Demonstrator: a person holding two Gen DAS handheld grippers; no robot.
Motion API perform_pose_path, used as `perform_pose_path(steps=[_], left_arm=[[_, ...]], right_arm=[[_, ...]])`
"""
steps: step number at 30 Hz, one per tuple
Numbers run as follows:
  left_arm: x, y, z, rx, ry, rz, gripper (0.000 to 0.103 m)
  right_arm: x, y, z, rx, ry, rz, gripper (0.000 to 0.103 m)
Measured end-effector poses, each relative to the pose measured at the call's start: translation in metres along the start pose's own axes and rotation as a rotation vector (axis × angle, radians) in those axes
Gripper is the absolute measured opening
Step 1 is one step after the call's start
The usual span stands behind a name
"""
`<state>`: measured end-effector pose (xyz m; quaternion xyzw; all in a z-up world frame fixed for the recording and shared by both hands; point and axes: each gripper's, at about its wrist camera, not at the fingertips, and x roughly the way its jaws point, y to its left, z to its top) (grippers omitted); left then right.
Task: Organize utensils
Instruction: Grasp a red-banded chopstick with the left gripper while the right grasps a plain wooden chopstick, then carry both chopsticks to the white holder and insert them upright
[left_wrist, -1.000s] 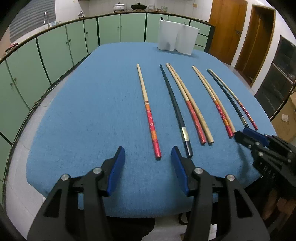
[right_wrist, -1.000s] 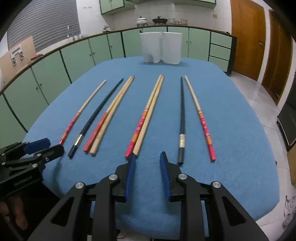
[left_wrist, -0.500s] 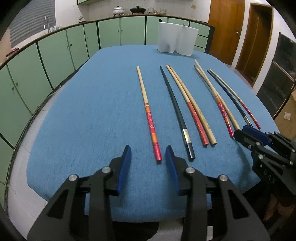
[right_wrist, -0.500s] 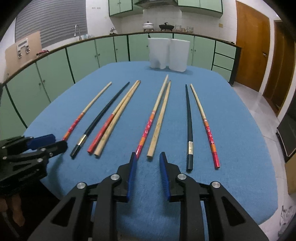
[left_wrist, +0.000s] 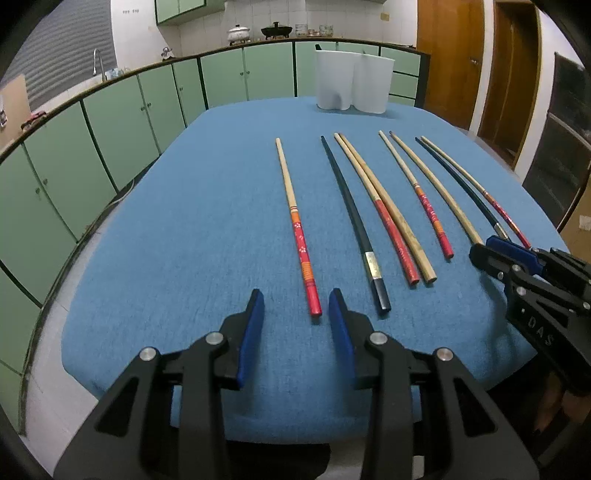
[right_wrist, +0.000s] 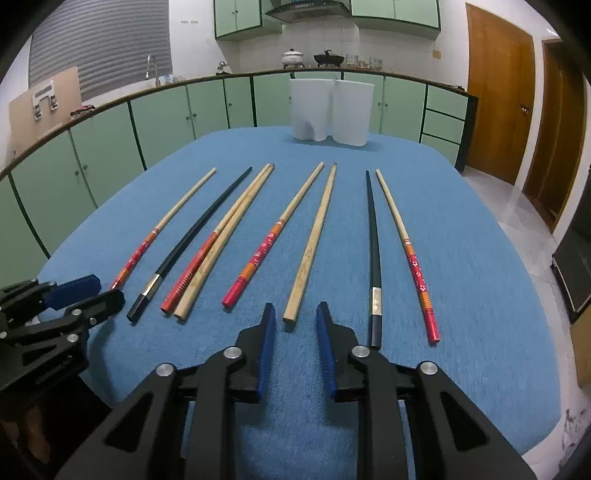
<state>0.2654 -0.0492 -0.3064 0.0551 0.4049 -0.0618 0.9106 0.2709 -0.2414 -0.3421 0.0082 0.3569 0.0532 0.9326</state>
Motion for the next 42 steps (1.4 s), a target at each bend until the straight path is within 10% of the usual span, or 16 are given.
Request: perform_pose_path(steps=[5,16,30,42], left_arm=[[-0.002,-0.002,0.0,0.002,0.003,-0.038,0.006],[-0.027,0.009,0.023,-0.017,-0.043,-0.076,0.006],[-0.084,0.04,0.141,-0.018,-0.293,-0.118,0.005],[-0.062,0.05,0.217,0.026,-0.274,-0.181,0.005]], right_arm=[[-0.002,-0.005,0.001,0.026,0.007,0.026,0.008],[-0.046,-0.01,0.027,0.042,-0.085,0.029,0.008],[-0.073,-0.027,0.121,-0.018,-0.237,0.023,0.008],[-0.034,-0.034,0.21,-0.094,-0.197,0.063,0.007]])
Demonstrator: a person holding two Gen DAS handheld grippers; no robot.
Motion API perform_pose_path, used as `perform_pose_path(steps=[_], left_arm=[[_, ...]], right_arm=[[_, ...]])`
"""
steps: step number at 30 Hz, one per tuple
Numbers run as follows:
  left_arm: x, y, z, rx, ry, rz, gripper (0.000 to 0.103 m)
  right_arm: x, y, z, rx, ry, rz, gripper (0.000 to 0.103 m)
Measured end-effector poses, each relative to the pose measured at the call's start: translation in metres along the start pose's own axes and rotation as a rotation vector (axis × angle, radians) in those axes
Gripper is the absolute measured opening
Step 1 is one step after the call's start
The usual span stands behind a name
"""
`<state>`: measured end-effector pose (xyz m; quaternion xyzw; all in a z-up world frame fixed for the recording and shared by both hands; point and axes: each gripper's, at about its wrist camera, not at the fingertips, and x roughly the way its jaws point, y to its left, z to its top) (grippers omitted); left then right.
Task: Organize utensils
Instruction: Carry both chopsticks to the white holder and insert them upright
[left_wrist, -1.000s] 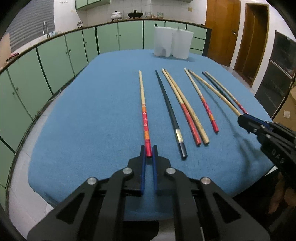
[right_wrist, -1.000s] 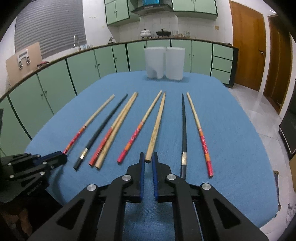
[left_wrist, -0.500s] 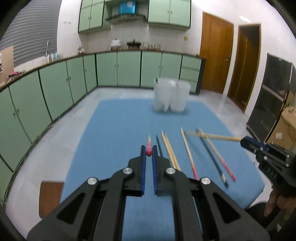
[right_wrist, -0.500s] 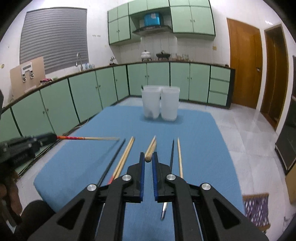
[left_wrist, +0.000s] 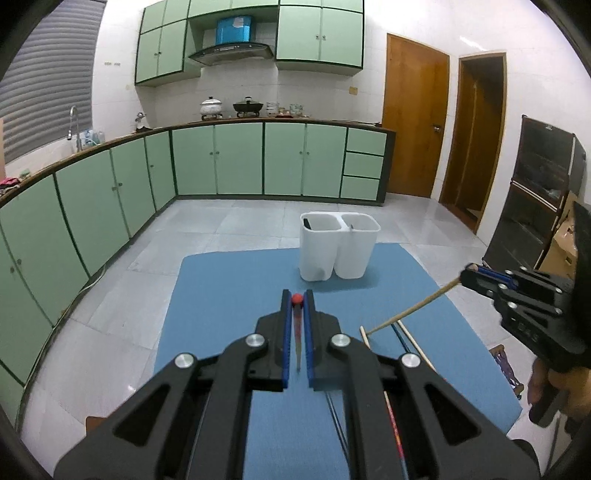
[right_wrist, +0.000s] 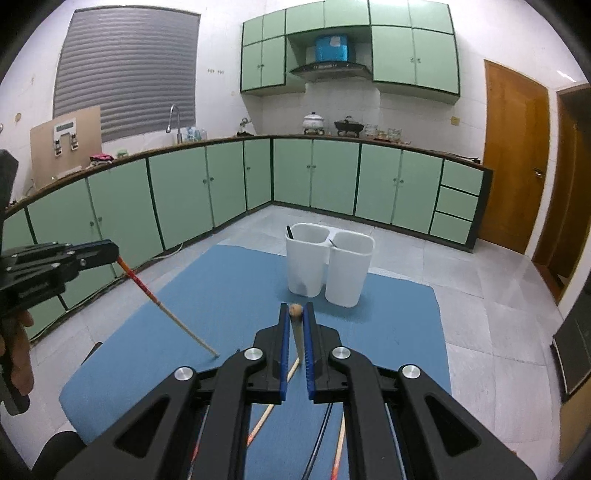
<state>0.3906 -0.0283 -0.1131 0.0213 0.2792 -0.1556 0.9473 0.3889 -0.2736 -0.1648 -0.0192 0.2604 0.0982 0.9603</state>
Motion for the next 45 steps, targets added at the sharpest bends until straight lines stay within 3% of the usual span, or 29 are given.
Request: perform_pose_path(steps=[10,15,21,27,34,39,45], left_arm=[[0.032,0.017,0.033,-0.01,0.037,-0.048,0.005],[0.045,0.023,0.047,-0.019,0.058,-0.064,0.005],[0.057,0.02,0.085,-0.006,0.052,-0.085,0.005],[0.056,0.006,0.142,0.002,-0.005,-0.101,0.005],[0.053,-0.023,0.206,0.024,-0.101,-0.091,0.005],[0.081,-0.042,0.225,0.026,-0.124,-0.08,0.005],[0.14,-0.055,0.217,0.041,-0.088,-0.057,0.005]], right_arm=[[0.038,-0.023,0.044,0.029,0.054,0.04,0.007],[0.04,-0.027,0.056,0.019,0.061,0.043,0.007],[0.041,-0.038,0.097,0.02,0.057,0.051,0.007],[0.022,-0.056,0.159,0.049,0.002,0.061,0.007],[0.017,-0.068,0.214,0.02,-0.066,0.003,0.007],[0.058,-0.086,0.219,0.047,-0.029,-0.026,0.007],[0.125,-0.104,0.191,0.065,0.065,-0.037,0.007]])
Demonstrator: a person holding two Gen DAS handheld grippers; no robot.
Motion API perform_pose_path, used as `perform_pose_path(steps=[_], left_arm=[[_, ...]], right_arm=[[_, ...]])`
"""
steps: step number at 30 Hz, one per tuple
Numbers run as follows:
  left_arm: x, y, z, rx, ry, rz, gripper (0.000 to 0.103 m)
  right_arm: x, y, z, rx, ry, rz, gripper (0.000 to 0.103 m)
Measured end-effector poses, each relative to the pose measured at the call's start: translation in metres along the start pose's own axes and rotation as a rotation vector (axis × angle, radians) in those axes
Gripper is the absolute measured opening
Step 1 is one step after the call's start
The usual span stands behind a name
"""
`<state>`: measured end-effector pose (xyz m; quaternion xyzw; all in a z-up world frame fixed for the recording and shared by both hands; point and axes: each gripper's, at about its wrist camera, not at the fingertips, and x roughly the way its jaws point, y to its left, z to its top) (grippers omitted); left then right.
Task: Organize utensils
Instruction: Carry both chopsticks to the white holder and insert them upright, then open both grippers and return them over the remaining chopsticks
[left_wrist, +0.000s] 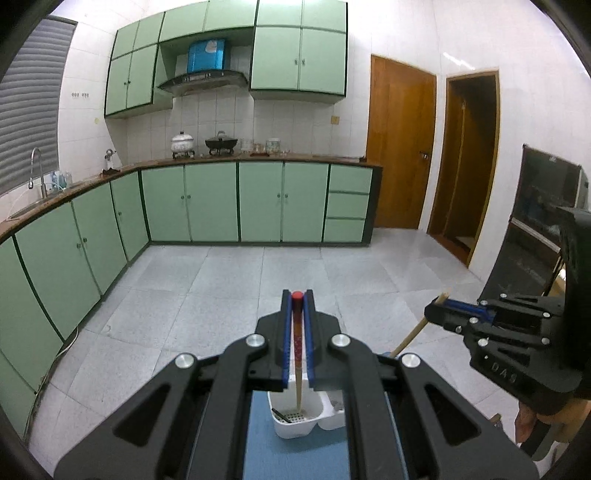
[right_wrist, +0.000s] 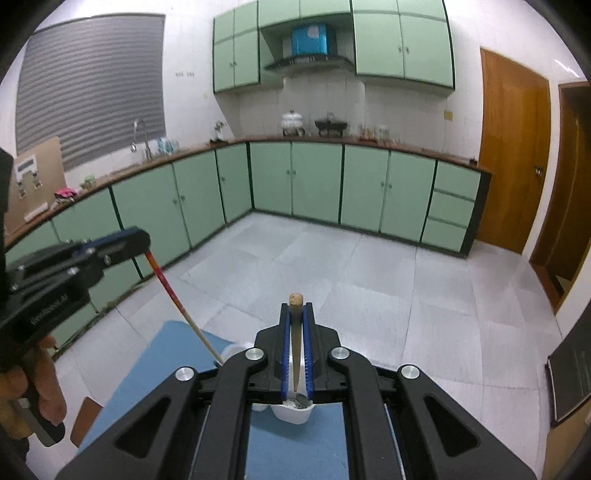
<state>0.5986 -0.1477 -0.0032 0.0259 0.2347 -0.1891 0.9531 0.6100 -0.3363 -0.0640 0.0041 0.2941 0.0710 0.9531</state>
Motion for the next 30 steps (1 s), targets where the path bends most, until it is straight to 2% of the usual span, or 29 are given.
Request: perform_pose_path(steps=[6,10,12,13,15,18,22,24,27,30], left_arm=[[0.045,0.015,-0.038,-0.025,0.089,0.014,0.006],[0.05,0.024,-0.052,-0.029,0.12,0.028,0.008],[0.044,0.026,-0.052,-0.022,0.116,0.029,0.014],[0.038,0.027,-0.05,-0.017,0.109,0.034,0.02],[0.022,0.027,-0.045,-0.007,0.09,0.039,0.026],[-0.006,0.025,-0.037,0.009,0.06,0.047,0.031],[-0.065,0.023,-0.037,0.029,0.012,0.049,0.04],[-0.092,0.02,-0.044,0.047,-0.007,0.055,0.044],[-0.141,0.015,-0.074,0.057,-0.03,0.051,0.051],[-0.18,0.006,-0.122,0.07,-0.029,0.069,0.058]], right_arm=[[0.04,-0.001,-0.03,-0.008,0.077,0.016,0.007],[0.036,-0.003,-0.034,0.0,0.069,0.02,0.012],[0.025,-0.002,-0.032,-0.006,0.049,0.016,0.015],[0.02,-0.001,-0.031,-0.009,0.043,0.017,0.016],[-0.001,0.001,-0.028,-0.01,0.014,0.027,0.017],[-0.035,0.005,-0.025,-0.002,-0.033,0.046,0.017],[-0.091,0.012,-0.039,0.026,-0.106,0.085,0.019],[-0.114,0.018,-0.055,0.031,-0.129,0.099,0.019],[-0.146,0.032,-0.098,0.037,-0.149,0.101,0.02],[-0.169,0.053,-0.166,0.041,-0.142,0.075,0.02]])
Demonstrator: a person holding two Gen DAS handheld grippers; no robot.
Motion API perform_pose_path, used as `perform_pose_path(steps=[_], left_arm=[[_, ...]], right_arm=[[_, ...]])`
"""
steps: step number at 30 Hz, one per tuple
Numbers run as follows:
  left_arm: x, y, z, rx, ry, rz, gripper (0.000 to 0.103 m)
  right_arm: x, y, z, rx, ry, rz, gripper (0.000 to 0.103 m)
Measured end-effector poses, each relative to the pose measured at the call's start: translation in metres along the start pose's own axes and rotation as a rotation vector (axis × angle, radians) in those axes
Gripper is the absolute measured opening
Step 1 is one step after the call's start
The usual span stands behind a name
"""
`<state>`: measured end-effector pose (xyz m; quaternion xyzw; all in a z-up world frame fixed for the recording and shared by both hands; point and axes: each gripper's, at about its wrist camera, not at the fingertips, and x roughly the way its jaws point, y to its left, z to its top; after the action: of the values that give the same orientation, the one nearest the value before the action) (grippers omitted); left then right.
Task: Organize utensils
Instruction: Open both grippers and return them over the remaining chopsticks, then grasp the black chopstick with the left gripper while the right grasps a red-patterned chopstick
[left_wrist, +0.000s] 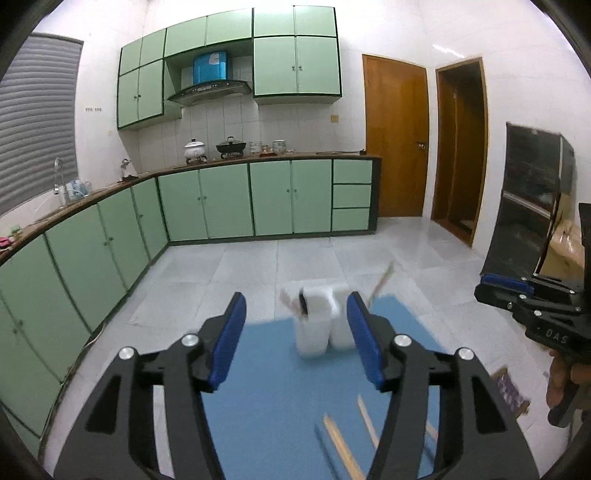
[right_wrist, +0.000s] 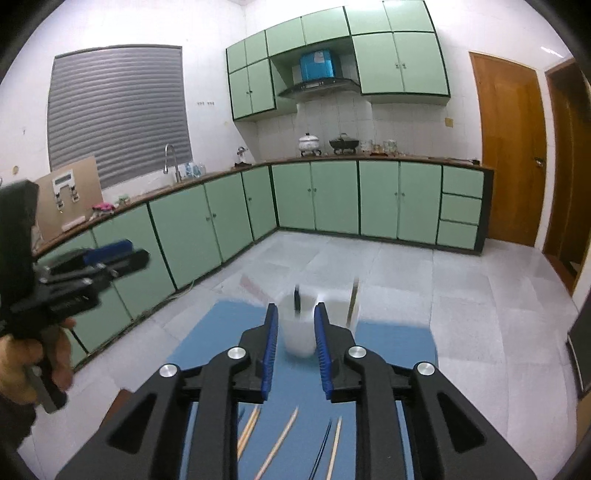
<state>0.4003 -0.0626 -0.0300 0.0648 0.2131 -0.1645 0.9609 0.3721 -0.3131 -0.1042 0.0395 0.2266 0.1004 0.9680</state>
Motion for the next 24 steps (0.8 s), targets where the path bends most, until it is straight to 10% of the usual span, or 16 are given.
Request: perform_pose_path(steps=[13,24], left_arm=[[-0.046,-0.032,-0.241,-0.146,0.334,0.015,0.058],[-0.012,-0.041,-0.28,-0.12,0.446,-0.027,0.058]], right_arm=[[-0.023,0.048,-0.217,0.142,0.226,-0.055,0.02],[0.022,0.062,-0.238,0.123,0.316,0.055,0.023]])
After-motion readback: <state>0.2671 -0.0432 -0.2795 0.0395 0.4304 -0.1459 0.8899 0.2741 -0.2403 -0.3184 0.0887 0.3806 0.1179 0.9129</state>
